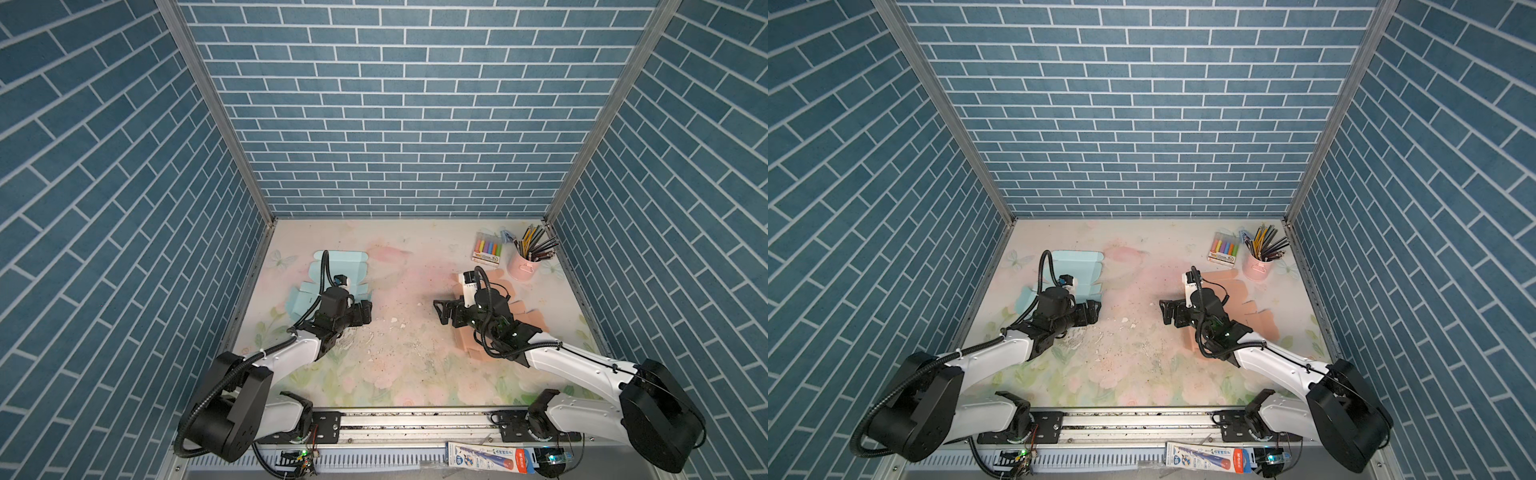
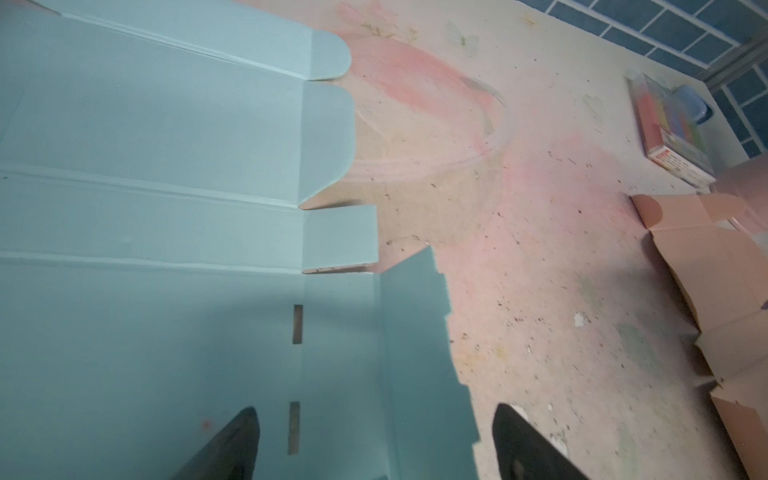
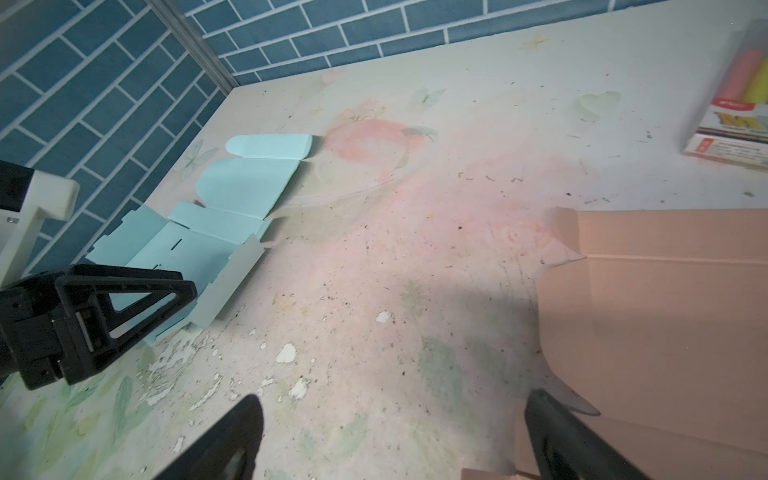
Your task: Fold the paper box
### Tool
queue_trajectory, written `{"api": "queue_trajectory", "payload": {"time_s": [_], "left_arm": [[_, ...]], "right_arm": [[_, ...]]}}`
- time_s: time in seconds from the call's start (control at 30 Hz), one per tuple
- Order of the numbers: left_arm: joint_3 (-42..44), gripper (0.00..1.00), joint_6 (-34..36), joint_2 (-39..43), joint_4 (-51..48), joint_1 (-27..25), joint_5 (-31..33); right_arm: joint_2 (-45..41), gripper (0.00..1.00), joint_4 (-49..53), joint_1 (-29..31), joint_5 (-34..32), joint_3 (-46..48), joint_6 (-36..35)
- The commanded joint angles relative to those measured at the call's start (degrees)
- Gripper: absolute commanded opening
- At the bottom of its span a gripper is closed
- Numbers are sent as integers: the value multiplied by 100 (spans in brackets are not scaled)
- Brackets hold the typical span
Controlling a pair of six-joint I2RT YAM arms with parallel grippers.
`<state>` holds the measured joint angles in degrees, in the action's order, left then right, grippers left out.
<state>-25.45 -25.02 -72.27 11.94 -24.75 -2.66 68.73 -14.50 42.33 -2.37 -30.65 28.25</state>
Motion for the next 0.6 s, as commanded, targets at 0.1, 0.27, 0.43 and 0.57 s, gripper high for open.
{"api": "queue_trajectory", "payload": {"time_s": [0.1,0.27,0.43,0.57], "left_arm": [[-379,88,109,47,-1427,-660,1220],[-425,88,137,90,-1765,-738,1525],[-461,86,175,-18,-1833,-846,1617],[-513,77,171,-95,-1879,-932,1671]], "right_arm": [[88,99,175,135,-80,-258,81],[37,99,380,160,-119,-378,-8],[-101,98,454,171,-144,-356,-1],[-201,98,551,171,-288,-353,10]]}}
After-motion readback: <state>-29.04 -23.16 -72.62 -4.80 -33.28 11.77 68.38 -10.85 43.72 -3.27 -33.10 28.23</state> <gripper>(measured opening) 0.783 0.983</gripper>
